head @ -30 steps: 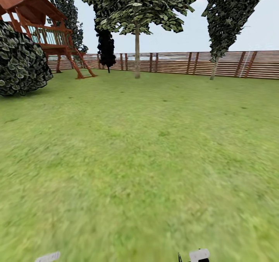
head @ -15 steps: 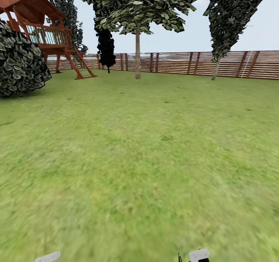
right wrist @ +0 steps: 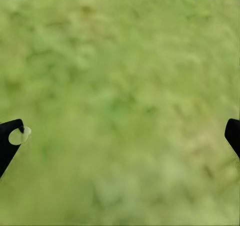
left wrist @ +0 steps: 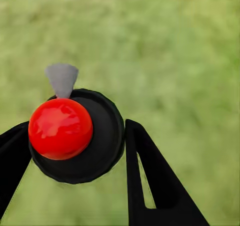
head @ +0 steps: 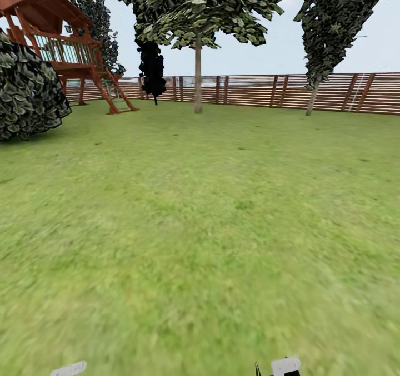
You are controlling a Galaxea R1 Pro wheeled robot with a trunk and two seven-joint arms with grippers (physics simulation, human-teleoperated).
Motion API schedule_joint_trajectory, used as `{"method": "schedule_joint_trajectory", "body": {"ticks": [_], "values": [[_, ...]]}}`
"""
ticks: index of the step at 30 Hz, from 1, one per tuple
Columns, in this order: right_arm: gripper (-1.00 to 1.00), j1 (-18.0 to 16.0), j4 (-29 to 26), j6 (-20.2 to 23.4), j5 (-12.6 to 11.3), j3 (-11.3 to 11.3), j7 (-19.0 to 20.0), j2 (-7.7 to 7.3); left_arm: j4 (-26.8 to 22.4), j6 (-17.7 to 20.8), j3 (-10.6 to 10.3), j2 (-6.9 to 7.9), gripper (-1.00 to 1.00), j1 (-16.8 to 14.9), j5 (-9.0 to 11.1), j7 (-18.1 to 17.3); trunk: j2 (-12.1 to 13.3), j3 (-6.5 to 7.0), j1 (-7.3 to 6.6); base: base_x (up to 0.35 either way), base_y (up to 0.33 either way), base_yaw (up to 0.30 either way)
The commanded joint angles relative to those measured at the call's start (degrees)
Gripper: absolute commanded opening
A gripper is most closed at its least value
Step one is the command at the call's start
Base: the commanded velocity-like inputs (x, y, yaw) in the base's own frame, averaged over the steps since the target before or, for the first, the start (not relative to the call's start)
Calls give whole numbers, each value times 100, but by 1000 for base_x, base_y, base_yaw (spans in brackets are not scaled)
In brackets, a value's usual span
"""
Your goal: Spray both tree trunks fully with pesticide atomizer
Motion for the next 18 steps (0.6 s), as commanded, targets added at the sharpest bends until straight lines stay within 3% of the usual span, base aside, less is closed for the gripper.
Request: {"method": "schedule_joint_trajectory", "body": {"ticks": [1, 18], "values": [[100, 0, 0, 0, 1, 0, 0, 0, -1, -1, 1, 0, -100, 0, 1, -2, 0, 0, 0, 335, 71, 0], [100, 0, 0, 0, 0, 0, 0, 0, -1, -6, -1, 0, -100, 0, 1, -3, 0, 0, 0, 335, 71, 0]]}}
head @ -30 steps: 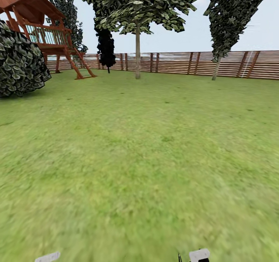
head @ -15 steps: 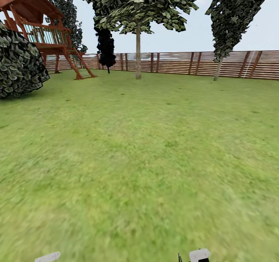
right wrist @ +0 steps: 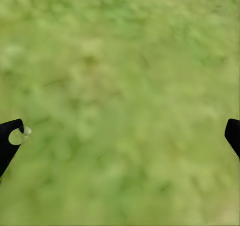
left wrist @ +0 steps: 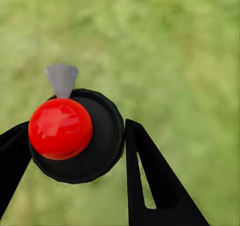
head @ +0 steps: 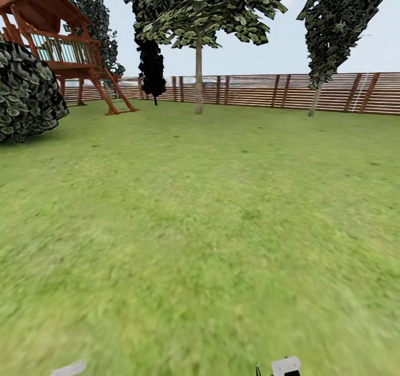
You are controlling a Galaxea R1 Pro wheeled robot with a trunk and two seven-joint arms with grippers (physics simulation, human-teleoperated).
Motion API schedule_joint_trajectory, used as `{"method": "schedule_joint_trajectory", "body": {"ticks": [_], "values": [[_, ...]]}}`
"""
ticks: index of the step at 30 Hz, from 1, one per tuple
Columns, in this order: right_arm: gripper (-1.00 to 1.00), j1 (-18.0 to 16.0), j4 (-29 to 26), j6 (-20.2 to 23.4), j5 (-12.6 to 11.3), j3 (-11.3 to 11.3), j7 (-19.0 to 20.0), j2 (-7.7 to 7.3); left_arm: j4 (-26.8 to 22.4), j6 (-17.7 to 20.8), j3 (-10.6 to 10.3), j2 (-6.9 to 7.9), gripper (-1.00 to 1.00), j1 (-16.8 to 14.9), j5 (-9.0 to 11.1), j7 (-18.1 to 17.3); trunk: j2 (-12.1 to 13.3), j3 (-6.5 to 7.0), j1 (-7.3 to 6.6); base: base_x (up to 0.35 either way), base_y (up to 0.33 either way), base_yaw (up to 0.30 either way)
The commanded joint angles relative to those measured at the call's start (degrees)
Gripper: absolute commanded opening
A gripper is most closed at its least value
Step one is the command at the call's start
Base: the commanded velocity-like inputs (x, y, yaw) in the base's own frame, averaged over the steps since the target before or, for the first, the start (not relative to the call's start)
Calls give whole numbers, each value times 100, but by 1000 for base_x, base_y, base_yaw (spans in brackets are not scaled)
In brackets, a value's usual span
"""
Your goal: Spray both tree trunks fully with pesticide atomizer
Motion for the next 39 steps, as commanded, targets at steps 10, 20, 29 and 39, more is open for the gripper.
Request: {"method": "schedule_joint_trajectory", "body": {"ticks": [10, 20, 29, 39], "values": [[100, 0, 0, 0, -2, 0, 0, 0, -1, 0, 2, 0, -100, 0, 1, -1, 0, 0, 0, 335, 71, 0], [100, 1, 0, 0, 0, 0, 0, 0, -1, -2, 3, -4, -100, 0, -2, -1, 0, 0, 0, 335, 71, 0], [100, 0, 0, 0, 0, 0, 0, 0, -1, -1, 2, -7, -100, 0, 1, -35, 0, 0, 0, 335, 71, 0], [100, -1, 0, 0, -1, 0, 0, 0, -1, 0, 1, -9, -100, 0, 1, -32, 0, 0, 0, 335, 71, 0]]}}
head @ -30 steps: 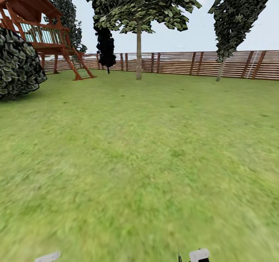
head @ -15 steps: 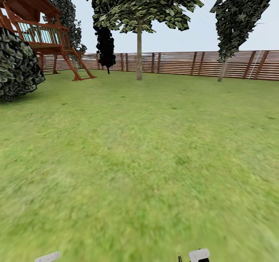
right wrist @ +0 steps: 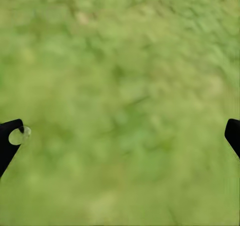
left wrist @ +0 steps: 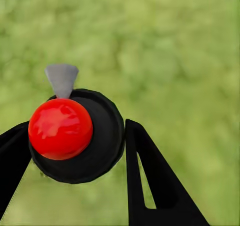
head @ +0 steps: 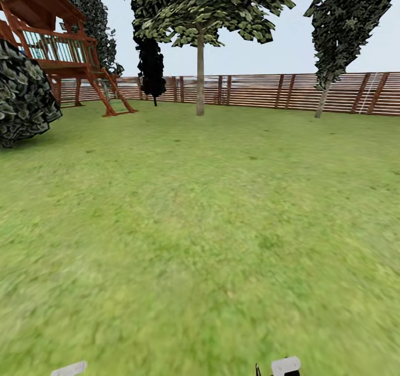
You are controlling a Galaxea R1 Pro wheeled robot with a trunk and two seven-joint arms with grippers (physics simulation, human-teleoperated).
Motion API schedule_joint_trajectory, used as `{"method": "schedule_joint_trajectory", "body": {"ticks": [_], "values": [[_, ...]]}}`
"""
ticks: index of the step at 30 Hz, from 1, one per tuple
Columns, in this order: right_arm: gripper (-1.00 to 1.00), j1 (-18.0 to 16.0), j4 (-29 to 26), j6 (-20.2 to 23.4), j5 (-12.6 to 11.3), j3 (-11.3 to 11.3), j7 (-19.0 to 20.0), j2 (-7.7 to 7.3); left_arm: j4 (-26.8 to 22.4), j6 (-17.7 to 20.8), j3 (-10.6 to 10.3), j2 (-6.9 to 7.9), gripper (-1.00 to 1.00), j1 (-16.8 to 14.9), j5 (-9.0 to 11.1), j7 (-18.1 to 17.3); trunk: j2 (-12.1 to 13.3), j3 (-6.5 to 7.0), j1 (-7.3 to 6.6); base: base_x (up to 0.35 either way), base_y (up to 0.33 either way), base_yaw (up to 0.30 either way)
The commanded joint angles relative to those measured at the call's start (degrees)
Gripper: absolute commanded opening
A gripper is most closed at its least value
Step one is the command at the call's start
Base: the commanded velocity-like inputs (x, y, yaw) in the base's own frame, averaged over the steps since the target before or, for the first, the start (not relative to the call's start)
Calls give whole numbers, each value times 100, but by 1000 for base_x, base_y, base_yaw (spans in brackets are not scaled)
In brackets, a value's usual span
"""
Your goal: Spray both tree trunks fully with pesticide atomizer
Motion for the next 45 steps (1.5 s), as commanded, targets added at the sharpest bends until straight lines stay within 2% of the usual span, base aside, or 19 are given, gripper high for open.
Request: {"method": "schedule_joint_trajectory", "body": {"ticks": [1, 45], "values": [[100, 1, 0, 0, 1, 0, 0, 0, -1, 0, 1, 0, -100, 0, 1, 1, 0, 0, 0, 335, 71, 0], [100, 3, 0, 0, 1, 0, 0, 0, -1, 0, 1, 5, -100, 0, 1, 31, 0, 0, 0, 335, 71, 0]]}}
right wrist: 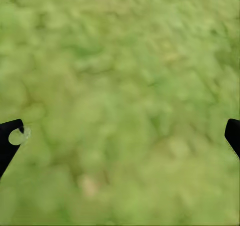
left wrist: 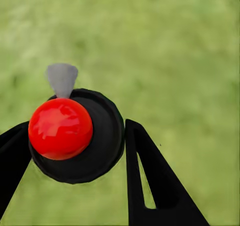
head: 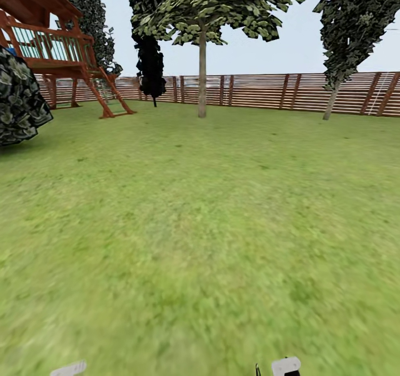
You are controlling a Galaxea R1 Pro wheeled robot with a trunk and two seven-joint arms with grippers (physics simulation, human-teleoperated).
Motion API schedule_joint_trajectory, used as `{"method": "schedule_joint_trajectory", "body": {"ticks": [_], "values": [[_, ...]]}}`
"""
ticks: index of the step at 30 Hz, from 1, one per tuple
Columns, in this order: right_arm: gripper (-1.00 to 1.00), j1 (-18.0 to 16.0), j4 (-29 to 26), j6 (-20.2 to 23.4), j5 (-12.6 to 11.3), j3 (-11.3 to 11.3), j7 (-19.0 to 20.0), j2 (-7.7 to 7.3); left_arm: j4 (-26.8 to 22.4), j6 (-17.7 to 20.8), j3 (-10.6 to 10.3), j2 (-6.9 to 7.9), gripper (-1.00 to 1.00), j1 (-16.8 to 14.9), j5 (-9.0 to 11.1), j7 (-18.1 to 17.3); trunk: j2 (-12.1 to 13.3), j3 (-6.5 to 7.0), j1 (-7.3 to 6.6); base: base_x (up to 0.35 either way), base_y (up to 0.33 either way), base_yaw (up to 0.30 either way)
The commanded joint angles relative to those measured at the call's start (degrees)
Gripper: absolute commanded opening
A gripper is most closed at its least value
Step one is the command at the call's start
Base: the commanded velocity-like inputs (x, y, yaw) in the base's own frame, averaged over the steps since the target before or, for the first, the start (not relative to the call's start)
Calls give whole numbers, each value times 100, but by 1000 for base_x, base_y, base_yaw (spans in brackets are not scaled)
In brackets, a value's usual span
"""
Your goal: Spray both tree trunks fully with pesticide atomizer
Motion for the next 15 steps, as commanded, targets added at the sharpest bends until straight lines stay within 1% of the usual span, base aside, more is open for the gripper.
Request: {"method": "schedule_joint_trajectory", "body": {"ticks": [1, 15], "values": [[100, -2, 0, 0, 0, 0, 0, 0, -1, 0, 0, -2, -100, 0, 0, -1, 0, 0, 0, 335, 71, 0], [100, -1, 0, 0, -1, 0, 0, 0, -1, 0, 0, -3, -100, 0, 0, -1, 0, 0, 0, 335, 71, 0]]}}
